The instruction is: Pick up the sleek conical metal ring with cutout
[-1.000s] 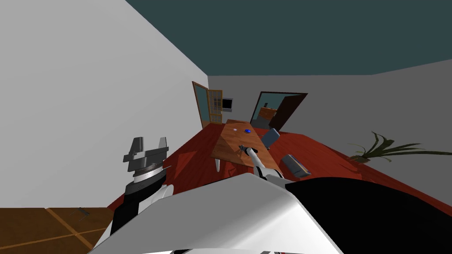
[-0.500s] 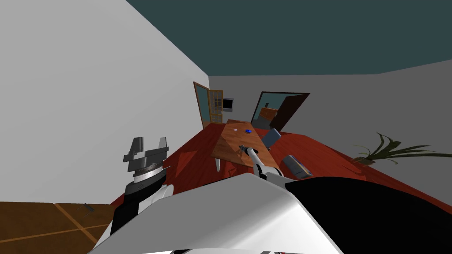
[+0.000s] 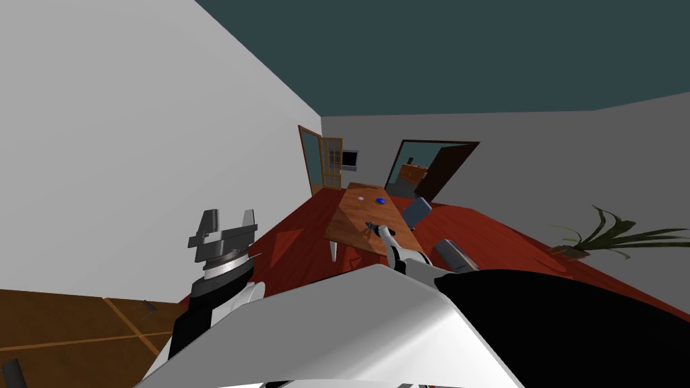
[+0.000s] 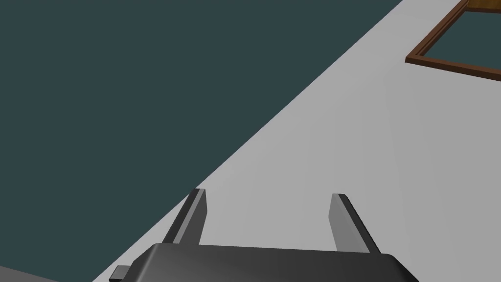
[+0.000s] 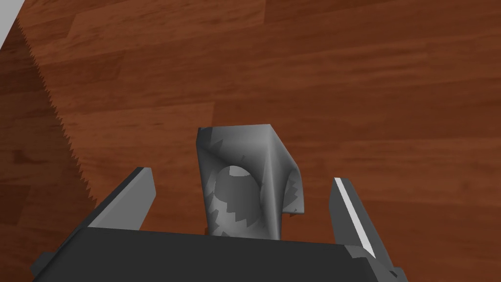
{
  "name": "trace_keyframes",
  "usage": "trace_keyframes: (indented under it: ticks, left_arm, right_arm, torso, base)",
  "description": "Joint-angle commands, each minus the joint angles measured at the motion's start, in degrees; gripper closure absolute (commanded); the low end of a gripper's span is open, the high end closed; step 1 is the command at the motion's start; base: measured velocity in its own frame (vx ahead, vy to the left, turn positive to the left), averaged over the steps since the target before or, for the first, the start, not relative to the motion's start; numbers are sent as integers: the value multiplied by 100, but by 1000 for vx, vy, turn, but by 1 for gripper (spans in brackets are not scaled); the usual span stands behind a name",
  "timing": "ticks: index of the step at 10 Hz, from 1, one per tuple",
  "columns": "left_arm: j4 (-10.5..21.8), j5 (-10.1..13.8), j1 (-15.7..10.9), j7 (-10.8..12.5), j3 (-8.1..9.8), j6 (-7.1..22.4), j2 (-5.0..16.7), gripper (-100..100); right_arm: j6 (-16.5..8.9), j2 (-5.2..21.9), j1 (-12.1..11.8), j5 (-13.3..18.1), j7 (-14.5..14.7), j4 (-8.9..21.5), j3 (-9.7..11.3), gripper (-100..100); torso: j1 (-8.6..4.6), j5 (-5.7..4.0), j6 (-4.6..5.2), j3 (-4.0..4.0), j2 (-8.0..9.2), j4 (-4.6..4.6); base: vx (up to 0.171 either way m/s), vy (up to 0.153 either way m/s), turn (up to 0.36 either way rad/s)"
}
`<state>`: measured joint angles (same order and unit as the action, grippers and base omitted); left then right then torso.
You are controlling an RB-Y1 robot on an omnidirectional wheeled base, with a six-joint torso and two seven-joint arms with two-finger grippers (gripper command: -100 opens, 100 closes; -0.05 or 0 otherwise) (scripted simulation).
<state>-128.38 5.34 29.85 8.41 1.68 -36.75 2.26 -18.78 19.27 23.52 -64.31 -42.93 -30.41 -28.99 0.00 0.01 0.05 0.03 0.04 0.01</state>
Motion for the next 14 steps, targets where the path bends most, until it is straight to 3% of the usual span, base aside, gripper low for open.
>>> trace_keyframes:
  ticks: [1, 2, 5, 8, 9, 10, 14]
  left_arm:
    - [0, 0, 0, 0, 0, 0, 0, 0]
    - [0, 0, 0, 0, 0, 0, 0, 0]
    - [0, 0, 0, 0, 0, 0, 0, 0]
    - [0, 0, 0, 0, 0, 0, 0, 0]
    - [0, 0, 0, 0, 0, 0, 0, 0]
    - [0, 0, 0, 0, 0, 0, 0, 0]
    - [0, 0, 0, 0, 0, 0, 0, 0]
  right_arm:
    - [85, 68, 151, -286, 286, 286, -139, -100]
    - [85, 68, 151, -340, 527, 356, -139, -100]
    - [248, 202, 446, -943, 1099, 945, -392, -100]
    - [329, 269, 594, -1326, 1806, 1344, -519, -100]
    - [322, 270, 611, -1352, 1813, 1348, -553, -100]
    - [326, 269, 608, -1349, 1827, 1348, -548, 100]
    - [329, 271, 607, -1347, 1829, 1348, -547, 100]
  torso:
    - [0, 0, 0, 0, 0, 0]
    - [0, 0, -2, 0, 1, 0]
    - [0, 0, 0, 1, 1, 0]
    - [1, 0, -2, 1, 1, 1]
    - [0, 0, 1, 1, 1, 0]
    - [0, 0, 1, -1, -1, 0]
    - [-1, -2, 1, -1, -3, 0]
  base:
    - [-18, -5, 74]
    - [-16, -6, 39]
    - [-18, -4, 63]
    - [-16, -3, 53]
    - [-5, -2, 1]
    - [0, 0, 0]
    - [0, 0, 0]
